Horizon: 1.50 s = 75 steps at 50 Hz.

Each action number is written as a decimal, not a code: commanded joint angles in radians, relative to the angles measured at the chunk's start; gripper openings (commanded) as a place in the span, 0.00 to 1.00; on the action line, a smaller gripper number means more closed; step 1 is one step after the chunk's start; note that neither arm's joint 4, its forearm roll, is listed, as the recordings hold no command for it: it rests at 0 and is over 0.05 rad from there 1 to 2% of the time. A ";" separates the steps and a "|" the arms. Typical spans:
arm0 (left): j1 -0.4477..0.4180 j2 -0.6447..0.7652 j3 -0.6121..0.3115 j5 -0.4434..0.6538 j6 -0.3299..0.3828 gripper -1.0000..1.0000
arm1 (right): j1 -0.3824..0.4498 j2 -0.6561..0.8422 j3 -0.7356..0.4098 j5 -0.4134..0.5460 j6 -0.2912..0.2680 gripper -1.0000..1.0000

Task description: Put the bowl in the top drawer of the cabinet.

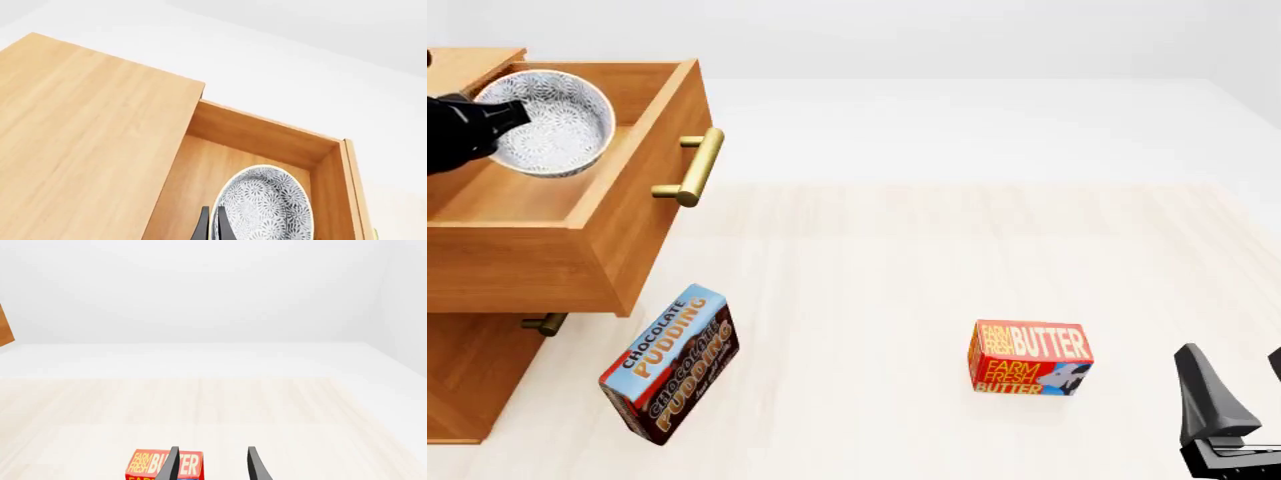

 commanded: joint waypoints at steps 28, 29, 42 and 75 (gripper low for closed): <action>0.038 0.045 0.039 -0.022 0.025 0.00 | 0.000 0.000 0.000 0.000 0.000 1.00; 0.038 0.045 0.039 -0.022 0.025 0.00 | 0.000 0.000 0.000 0.000 0.000 1.00; 0.044 0.042 0.036 -0.014 0.019 1.00 | 0.000 0.000 0.000 0.000 0.000 1.00; -0.013 -0.114 0.015 0.090 -0.012 1.00 | 0.000 0.000 0.000 0.000 0.000 1.00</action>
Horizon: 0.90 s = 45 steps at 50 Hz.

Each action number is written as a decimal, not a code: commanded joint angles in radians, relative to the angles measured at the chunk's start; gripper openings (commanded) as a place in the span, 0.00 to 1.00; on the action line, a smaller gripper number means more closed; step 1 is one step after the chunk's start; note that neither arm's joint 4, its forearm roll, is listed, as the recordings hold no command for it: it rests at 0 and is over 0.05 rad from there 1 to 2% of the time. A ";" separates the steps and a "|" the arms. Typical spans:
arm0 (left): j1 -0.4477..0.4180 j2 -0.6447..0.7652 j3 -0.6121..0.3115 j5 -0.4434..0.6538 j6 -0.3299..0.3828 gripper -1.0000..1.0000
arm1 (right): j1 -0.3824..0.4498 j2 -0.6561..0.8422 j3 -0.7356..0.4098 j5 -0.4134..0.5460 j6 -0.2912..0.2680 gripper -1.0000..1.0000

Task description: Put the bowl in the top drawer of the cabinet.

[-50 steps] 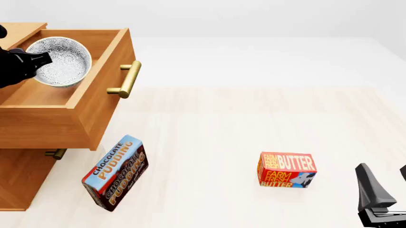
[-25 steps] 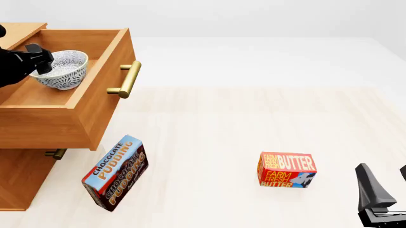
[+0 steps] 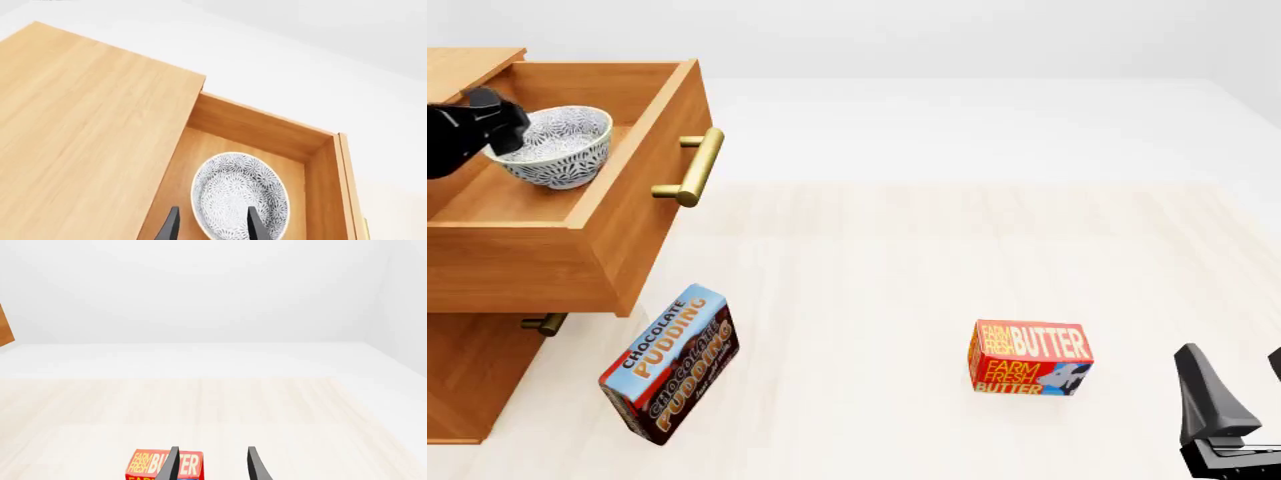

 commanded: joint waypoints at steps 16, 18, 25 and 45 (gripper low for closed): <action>-0.043 -0.142 -0.020 0.080 -0.011 1.00 | 0.000 0.000 0.000 0.000 0.000 1.00; -0.048 -0.141 -0.022 0.088 -0.020 1.00 | 0.000 0.000 0.000 0.000 0.000 1.00; -0.056 -0.164 -0.020 0.107 -0.014 1.00 | 0.000 0.000 0.000 0.000 -0.001 1.00; -0.120 -0.238 -0.027 0.165 -0.022 1.00 | 0.000 0.000 0.000 0.000 0.000 1.00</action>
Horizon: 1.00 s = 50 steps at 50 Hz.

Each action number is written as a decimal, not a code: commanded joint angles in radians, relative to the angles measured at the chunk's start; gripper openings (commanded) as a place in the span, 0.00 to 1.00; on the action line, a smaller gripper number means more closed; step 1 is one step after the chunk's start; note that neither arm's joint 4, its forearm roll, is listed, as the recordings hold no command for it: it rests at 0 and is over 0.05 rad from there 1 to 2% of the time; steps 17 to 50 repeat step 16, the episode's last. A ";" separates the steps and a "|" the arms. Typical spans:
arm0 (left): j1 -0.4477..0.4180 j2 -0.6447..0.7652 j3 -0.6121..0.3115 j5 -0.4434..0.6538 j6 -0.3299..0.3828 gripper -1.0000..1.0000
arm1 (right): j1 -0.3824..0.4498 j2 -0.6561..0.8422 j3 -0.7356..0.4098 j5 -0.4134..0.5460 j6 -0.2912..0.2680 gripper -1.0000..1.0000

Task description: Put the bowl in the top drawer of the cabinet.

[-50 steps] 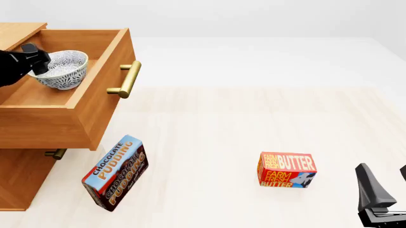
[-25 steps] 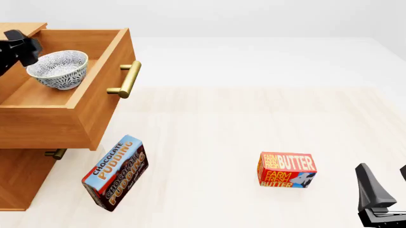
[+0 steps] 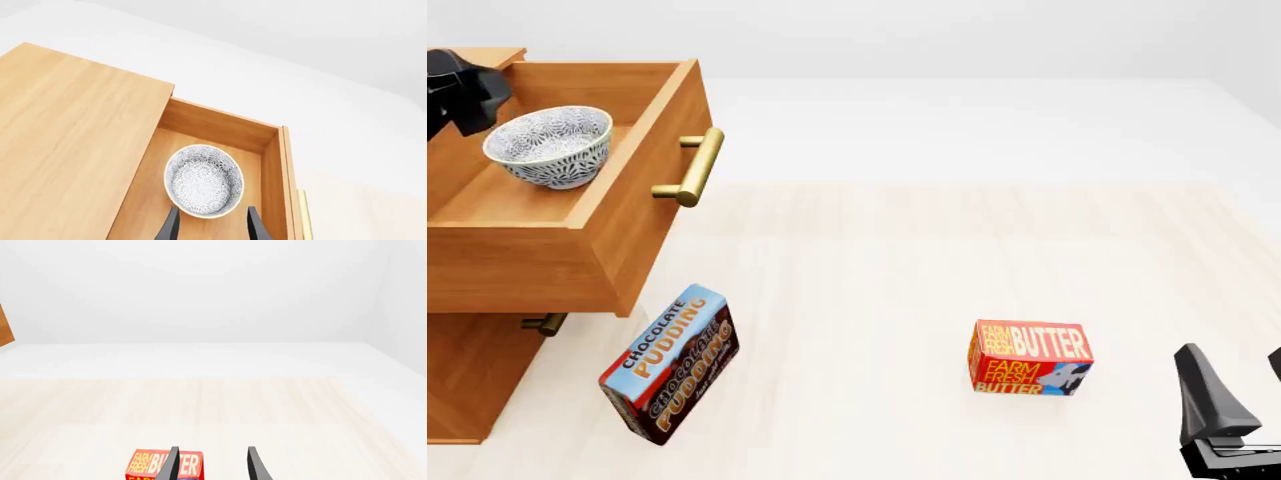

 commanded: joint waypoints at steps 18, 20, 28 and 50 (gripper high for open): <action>-0.096 -0.071 -0.005 0.034 0.005 1.00 | 0.000 0.000 0.000 0.000 0.000 1.00; -0.096 -0.071 -0.005 0.034 0.005 1.00 | 0.000 0.000 0.000 0.000 0.000 1.00; -0.096 -0.071 -0.005 0.034 0.005 1.00 | 0.000 0.000 0.000 0.000 0.000 1.00; -0.096 -0.071 -0.005 0.034 0.005 1.00 | 0.000 0.000 0.000 0.000 0.000 1.00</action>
